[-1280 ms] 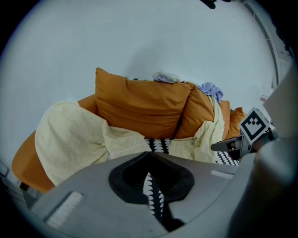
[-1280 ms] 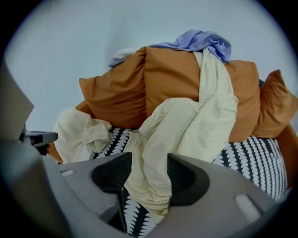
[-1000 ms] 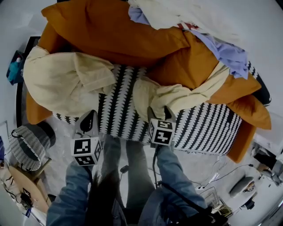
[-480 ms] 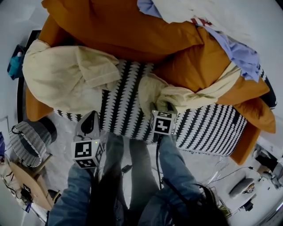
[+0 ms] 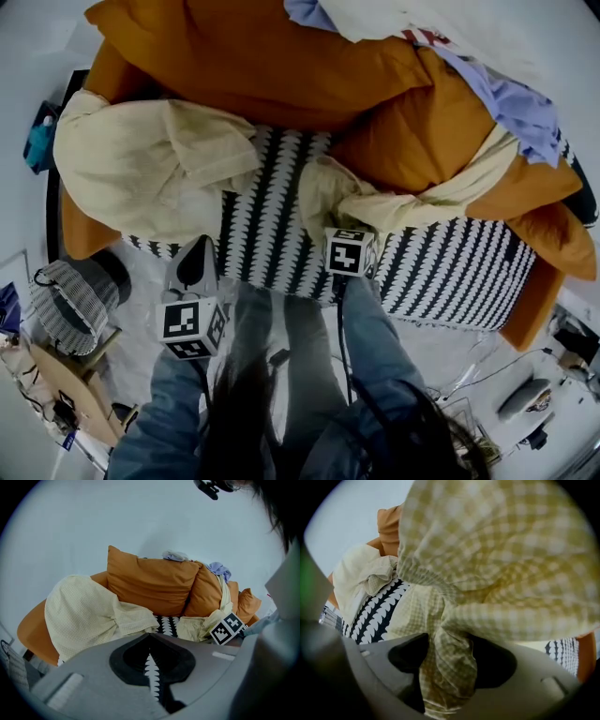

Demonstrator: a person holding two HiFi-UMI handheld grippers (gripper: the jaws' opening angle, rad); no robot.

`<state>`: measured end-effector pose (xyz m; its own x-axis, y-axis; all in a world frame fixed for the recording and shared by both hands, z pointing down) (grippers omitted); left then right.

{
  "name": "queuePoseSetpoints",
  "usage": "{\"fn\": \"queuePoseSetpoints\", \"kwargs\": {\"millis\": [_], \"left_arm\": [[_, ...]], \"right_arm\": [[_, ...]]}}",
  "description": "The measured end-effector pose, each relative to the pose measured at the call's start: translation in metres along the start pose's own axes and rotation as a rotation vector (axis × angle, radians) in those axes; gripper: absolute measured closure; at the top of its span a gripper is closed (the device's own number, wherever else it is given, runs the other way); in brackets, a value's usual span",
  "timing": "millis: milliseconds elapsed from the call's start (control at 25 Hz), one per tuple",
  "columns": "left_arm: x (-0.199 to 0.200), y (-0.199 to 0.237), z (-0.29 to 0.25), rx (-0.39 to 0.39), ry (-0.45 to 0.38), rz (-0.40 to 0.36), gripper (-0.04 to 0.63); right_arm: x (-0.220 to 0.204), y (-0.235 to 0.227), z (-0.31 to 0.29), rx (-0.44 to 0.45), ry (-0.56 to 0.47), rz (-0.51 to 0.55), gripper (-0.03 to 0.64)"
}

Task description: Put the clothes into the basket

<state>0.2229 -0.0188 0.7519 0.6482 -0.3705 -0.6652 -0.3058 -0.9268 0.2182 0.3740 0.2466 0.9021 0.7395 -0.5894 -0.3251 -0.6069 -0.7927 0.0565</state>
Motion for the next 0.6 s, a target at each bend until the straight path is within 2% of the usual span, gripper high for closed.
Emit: {"fn": "queuePoseSetpoints", "kwargs": {"millis": [120,200,280,440,600], "left_arm": [[-0.001,-0.001,0.001,0.003,0.0,0.016,0.594],[-0.001,-0.002,0.003,0.006,0.0,0.021,0.594],[-0.001,-0.004,0.006,0.007,-0.004,0.02,0.594],[0.008,-0.009,0.009,-0.003,-0.021,0.016,0.594],[0.026,-0.016,0.024,-0.004,-0.028,0.022,0.594]], "right_arm": [[0.003,0.0,0.001,0.001,0.018,0.034,0.358],[0.005,-0.001,0.005,-0.013,0.032,0.069,0.47],[0.006,-0.002,0.008,-0.014,0.046,0.09,0.527],[0.013,-0.008,0.027,0.008,0.052,0.058,0.554],[0.017,-0.006,0.07,0.045,0.005,-0.002,0.557]]}}
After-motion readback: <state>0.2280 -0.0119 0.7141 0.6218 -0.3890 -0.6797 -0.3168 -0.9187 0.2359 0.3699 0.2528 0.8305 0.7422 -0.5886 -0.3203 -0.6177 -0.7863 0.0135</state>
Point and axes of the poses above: the fingertips, and each gripper's own axes: z backward along the fingers, y to its left, x out of its top, the point moved 9 cm from there along z, backward along the fingers, and after that the axes turned 7 degrees about z, right-handed, at the moved point
